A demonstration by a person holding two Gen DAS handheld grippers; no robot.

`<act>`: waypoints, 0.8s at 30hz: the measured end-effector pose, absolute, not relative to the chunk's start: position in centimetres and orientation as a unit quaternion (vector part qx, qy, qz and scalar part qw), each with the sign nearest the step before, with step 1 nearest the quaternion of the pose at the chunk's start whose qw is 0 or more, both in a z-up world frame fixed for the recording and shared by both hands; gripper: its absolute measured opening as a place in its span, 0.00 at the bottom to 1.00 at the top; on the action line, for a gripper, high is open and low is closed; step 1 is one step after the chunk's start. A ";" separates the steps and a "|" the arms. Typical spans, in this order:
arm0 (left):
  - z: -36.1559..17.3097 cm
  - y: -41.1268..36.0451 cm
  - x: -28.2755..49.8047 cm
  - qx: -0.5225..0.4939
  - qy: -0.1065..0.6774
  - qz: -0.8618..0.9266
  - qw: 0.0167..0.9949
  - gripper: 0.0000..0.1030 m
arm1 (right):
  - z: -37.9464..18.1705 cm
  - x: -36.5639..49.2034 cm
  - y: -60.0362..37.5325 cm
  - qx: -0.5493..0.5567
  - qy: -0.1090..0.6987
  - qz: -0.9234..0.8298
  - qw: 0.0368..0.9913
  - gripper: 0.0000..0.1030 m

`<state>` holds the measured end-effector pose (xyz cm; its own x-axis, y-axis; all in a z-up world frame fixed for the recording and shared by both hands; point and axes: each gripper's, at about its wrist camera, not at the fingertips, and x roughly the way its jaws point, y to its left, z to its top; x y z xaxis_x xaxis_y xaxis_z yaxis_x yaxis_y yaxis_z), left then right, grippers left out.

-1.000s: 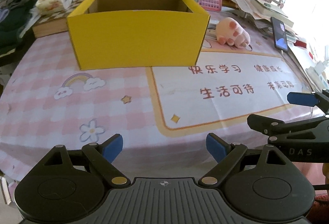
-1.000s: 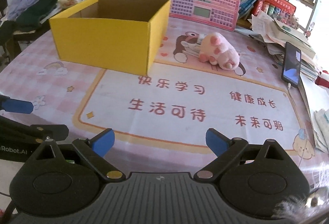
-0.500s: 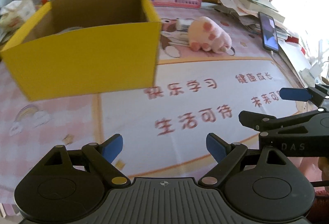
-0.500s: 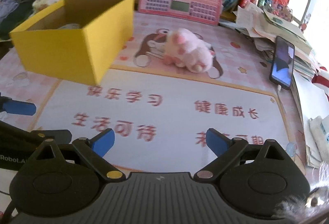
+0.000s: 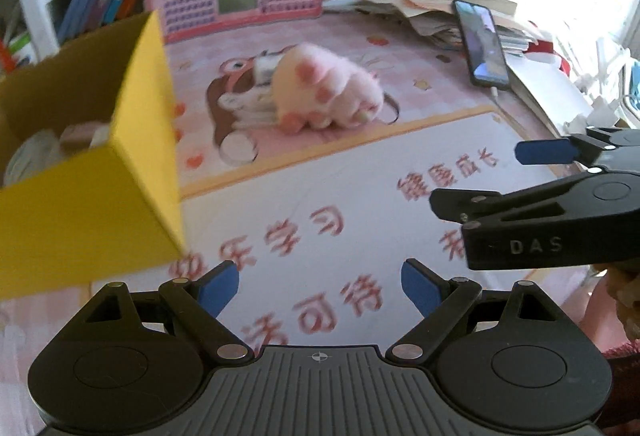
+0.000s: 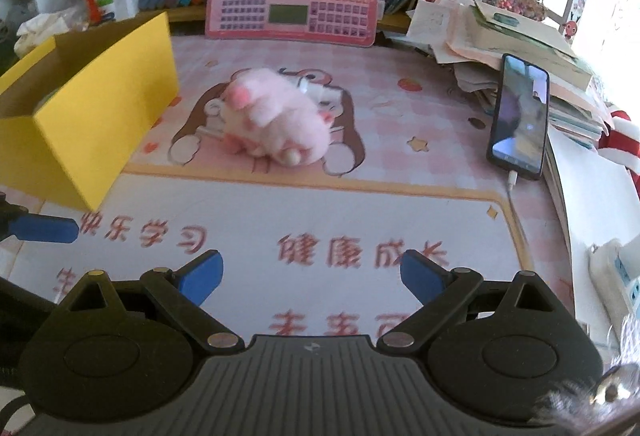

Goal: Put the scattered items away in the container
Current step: 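Lower left tool onto the pink plush pig and close on it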

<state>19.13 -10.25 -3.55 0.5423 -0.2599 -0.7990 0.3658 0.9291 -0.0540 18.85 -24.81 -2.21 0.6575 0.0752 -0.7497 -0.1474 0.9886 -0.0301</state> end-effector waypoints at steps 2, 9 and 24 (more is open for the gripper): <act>-3.4 -11.0 19.7 0.063 0.442 -0.179 0.877 0.88 | -2.0 19.5 -25.5 -0.036 0.402 0.059 0.913 0.93; -3.3 -13.0 22.2 0.064 0.438 -0.163 0.882 0.88 | -1.8 21.9 -27.5 -0.013 0.386 0.056 0.920 0.93; -4.1 -17.2 29.9 0.103 0.384 -0.136 0.907 0.88 | -1.6 26.1 -31.1 0.037 0.357 0.039 0.933 0.93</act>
<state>29.93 -17.15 -4.14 0.6674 -0.1679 -0.7256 0.3260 0.9418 0.0820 26.10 -31.06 -1.57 0.7425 0.0986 -0.6625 -0.0460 0.9943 0.0965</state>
